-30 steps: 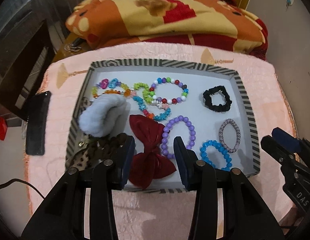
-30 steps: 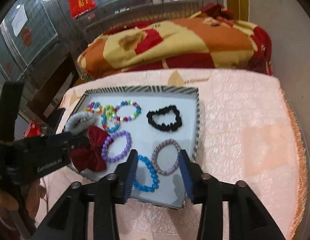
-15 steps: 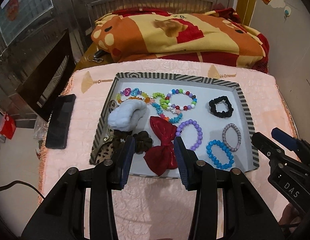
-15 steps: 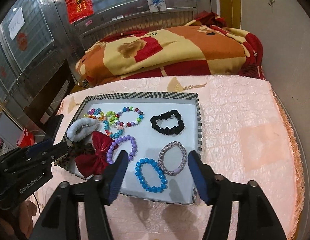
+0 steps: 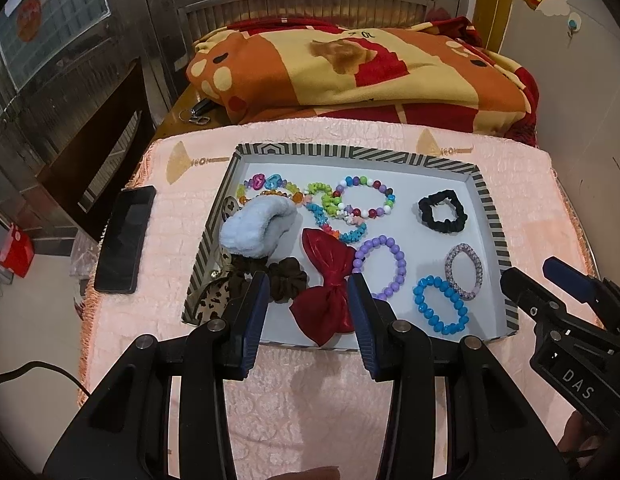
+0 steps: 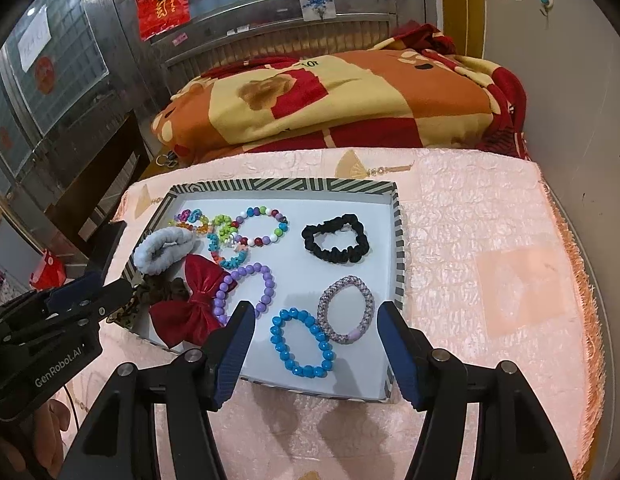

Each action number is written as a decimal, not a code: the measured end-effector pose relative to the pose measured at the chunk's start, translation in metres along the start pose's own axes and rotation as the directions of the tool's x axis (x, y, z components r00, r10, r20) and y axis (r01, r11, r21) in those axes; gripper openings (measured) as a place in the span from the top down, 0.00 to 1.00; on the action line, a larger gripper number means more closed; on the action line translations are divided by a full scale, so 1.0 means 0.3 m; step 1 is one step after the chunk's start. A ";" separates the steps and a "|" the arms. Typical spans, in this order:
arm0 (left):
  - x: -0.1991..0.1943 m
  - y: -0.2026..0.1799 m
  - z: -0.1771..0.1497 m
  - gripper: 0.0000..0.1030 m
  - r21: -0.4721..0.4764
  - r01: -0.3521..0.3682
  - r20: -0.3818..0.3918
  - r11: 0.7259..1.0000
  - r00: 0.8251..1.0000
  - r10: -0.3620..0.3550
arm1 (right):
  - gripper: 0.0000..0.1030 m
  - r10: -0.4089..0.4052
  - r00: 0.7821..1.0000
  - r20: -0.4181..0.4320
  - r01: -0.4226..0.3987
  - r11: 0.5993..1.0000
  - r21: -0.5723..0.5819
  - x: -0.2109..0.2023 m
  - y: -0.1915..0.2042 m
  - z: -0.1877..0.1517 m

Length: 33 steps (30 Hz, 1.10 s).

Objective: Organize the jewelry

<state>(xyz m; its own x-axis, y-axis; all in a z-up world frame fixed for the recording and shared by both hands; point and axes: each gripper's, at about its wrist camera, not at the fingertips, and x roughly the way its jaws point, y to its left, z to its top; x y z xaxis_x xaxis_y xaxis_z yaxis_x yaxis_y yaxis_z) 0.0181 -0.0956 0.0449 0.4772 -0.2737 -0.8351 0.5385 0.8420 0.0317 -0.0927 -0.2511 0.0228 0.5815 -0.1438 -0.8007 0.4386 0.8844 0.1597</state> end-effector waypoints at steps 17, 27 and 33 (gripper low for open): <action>0.016 -0.005 0.002 0.61 0.006 -0.004 -0.004 1.000 1.000 0.004 | 0.39 0.002 1.000 -0.020 -0.002 1.000 0.001 0.017 -0.011 0.003; 0.030 0.009 -0.006 0.61 -0.003 -0.016 -0.015 1.000 1.000 0.016 | 0.39 0.010 0.999 -0.042 -0.010 1.000 0.004 0.031 -0.005 -0.011; 0.032 0.014 -0.012 0.61 -0.006 -0.018 -0.020 1.000 1.000 0.018 | 0.39 0.007 0.999 -0.041 -0.008 1.000 -0.005 0.025 0.003 -0.017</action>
<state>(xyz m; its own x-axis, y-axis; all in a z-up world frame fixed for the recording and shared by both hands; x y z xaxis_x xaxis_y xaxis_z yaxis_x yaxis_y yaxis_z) 0.0225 -0.0930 0.0351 0.4730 -0.2491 -0.8451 0.5258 0.8495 0.0438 -0.0915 -0.2490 0.0141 0.5563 -0.1191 -0.8224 0.4307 0.8877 0.1628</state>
